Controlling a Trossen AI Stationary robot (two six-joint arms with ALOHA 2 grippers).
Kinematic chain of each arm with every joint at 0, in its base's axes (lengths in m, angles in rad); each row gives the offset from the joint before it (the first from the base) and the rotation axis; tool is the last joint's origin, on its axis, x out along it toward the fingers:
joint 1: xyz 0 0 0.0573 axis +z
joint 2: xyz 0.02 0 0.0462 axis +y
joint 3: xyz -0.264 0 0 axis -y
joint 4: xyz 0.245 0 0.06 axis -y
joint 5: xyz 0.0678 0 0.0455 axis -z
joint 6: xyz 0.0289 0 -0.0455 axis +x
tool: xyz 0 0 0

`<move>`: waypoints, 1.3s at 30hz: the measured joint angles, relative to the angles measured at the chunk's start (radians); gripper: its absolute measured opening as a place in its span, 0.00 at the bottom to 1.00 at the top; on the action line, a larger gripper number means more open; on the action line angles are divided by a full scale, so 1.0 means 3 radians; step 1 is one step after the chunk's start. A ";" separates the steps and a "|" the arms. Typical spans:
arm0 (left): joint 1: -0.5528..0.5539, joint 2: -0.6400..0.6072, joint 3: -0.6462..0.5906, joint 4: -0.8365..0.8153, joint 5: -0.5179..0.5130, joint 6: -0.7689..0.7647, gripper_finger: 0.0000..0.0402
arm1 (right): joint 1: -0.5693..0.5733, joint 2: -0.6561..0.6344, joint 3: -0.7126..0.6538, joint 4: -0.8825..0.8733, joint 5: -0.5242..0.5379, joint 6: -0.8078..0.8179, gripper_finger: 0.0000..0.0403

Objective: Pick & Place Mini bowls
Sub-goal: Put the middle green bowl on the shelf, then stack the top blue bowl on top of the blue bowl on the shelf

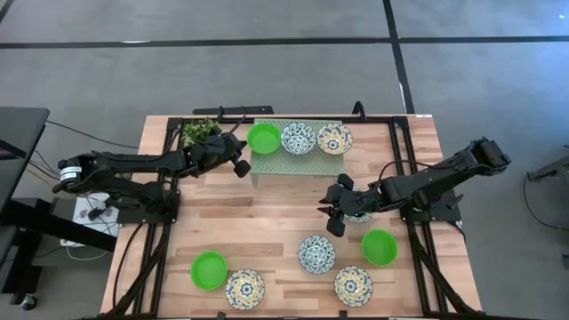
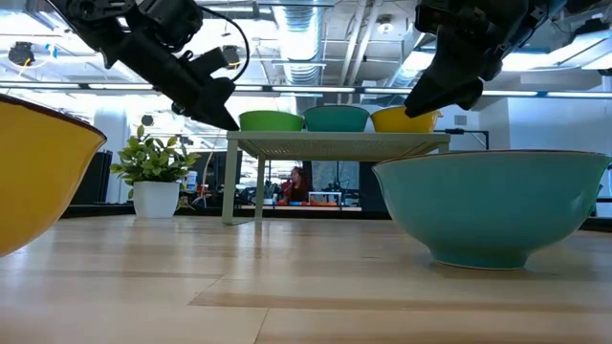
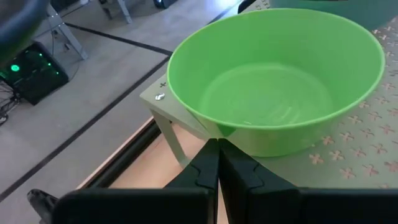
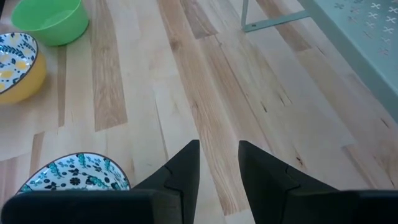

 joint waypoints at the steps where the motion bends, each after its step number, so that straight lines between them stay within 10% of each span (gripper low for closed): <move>1: 0.0000 0.0000 0.0000 0.0000 0.0000 0.0000 0.02 | 0.0000 0.0000 0.0000 0.0000 0.0000 0.0000 0.26; 39: -0.0218 -0.0021 0.0000 -0.0070 0.0238 0.0001 0.04 | 0.0000 0.0000 0.0000 0.0002 -0.0001 0.0155 0.26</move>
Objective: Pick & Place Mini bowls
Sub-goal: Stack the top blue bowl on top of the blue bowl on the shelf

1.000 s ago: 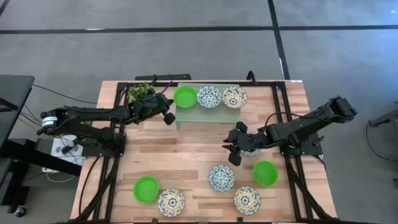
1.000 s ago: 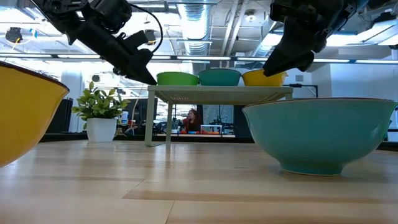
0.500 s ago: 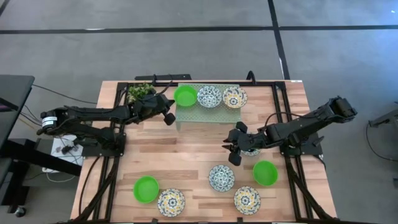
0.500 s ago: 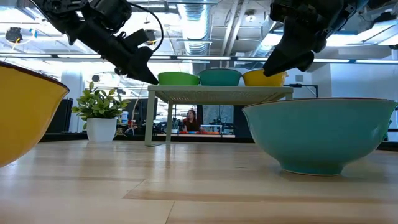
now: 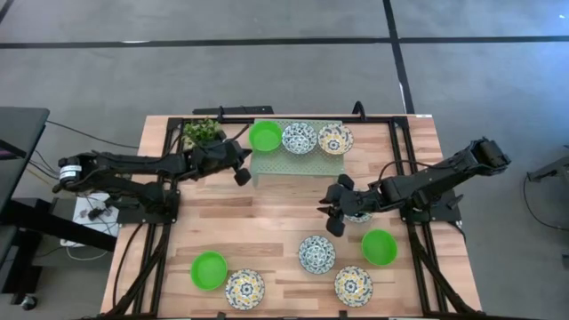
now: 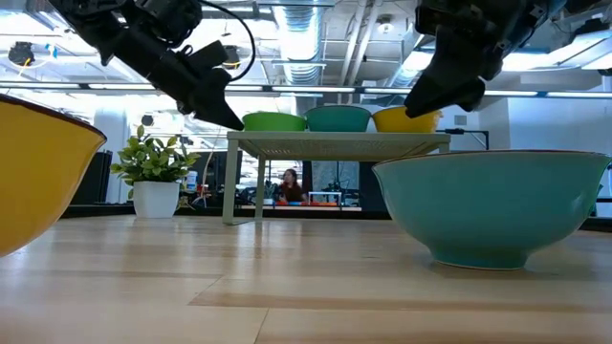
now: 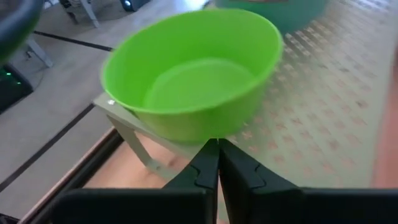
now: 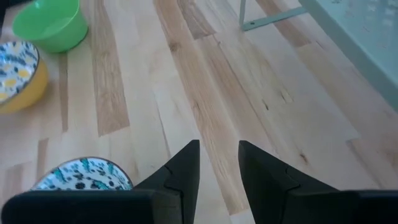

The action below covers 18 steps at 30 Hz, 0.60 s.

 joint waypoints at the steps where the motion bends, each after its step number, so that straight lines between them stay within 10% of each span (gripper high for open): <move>1: -0.0028 -0.0021 0.0000 -0.0056 -0.0001 0.0000 0.05 | 0.0000 0.0000 0.0000 -0.0001 -0.0001 0.0090 0.26; 10: -0.0508 -0.0561 0.0003 -0.0315 0.0037 -0.0001 0.19 | 0.0047 0.0000 -0.0001 0.0001 -0.0010 0.0368 0.26; 18: -0.0942 -0.1018 0.0003 -0.0315 0.0799 -0.0006 0.21 | -0.0160 0.0000 -0.0001 0.0207 0.0072 0.0209 0.26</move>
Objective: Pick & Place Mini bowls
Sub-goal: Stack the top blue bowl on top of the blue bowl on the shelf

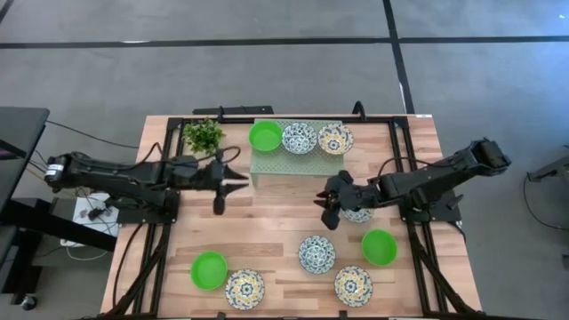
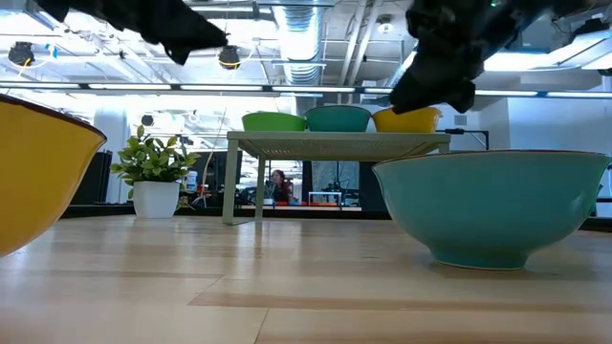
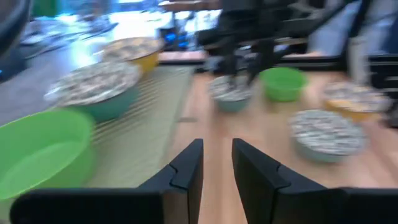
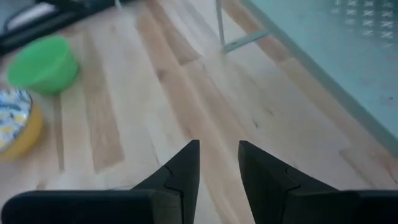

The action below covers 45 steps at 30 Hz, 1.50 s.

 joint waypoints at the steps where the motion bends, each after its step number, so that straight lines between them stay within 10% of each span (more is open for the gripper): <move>1: -0.0039 -0.0014 0.0000 0.0002 0.0060 -0.0007 0.21 | -0.0028 0.0000 -0.0001 0.0045 -0.0043 0.0008 0.26; 11: -0.0291 -0.0019 -0.0089 -0.0003 0.0185 -0.0007 0.21 | 0.0213 0.0003 0.0348 0.0060 -0.0338 -0.0241 0.26; 20: -0.0280 -0.0019 -0.0090 0.0004 0.0185 -0.0007 0.21 | 0.0594 -0.0003 0.1082 -0.1421 0.0064 -0.0054 0.26; 28: -0.0280 -0.0019 -0.0093 0.0012 0.0182 0.0003 0.21 | 0.0598 0.0001 0.0884 -0.2566 -0.0181 0.1014 0.27; 45: -0.0279 -0.0017 -0.0094 0.0013 0.0160 -0.0026 0.21 | 0.0457 0.0000 0.0195 -0.2126 -0.0517 0.0994 0.51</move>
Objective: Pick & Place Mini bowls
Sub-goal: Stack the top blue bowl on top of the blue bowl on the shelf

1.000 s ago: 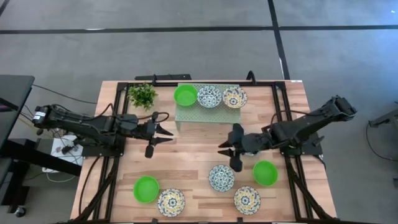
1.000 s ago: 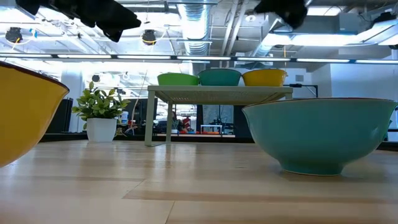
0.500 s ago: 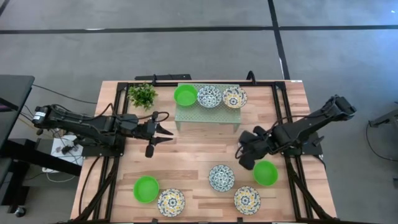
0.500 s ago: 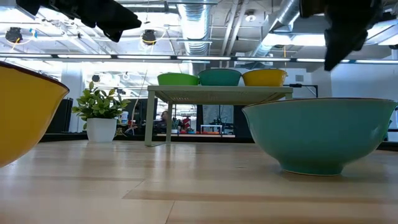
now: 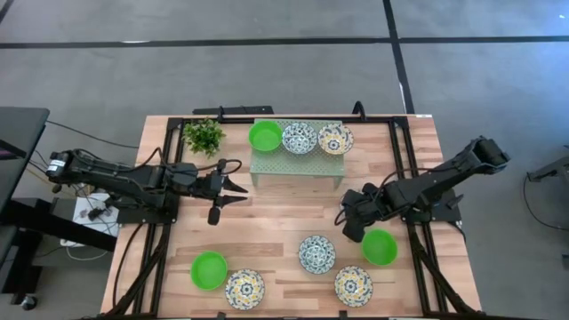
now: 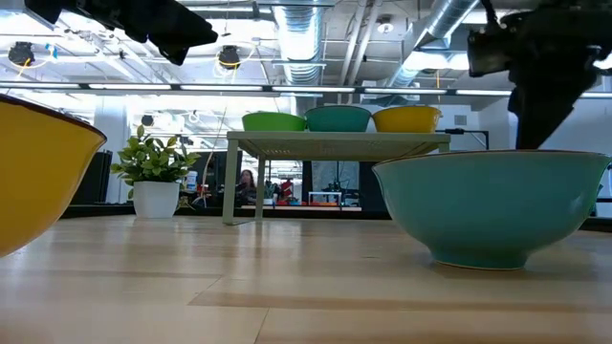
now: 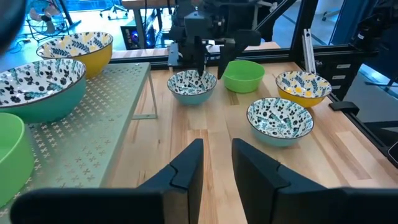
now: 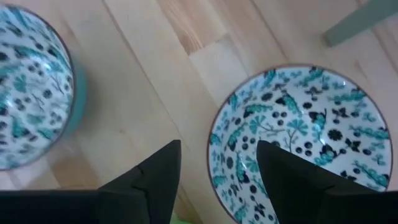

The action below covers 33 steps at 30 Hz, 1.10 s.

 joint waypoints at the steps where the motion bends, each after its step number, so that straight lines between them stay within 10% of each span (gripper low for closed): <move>1: 0.0000 0.0000 0.0000 0.0000 0.0000 -0.0004 0.21 | 0.0014 0.0001 -0.0017 -0.0005 0.0000 -0.0001 0.51; 22: 0.0000 0.0000 0.0000 0.0000 -0.0001 -0.0007 0.21 | 0.0029 0.0000 -0.0599 0.0398 0.0127 -0.0087 0.43; 33: 0.0000 0.0000 -0.0001 0.0000 -0.0001 -0.0007 0.21 | 0.0029 -0.0005 -0.0669 0.0584 0.0143 -0.0504 0.06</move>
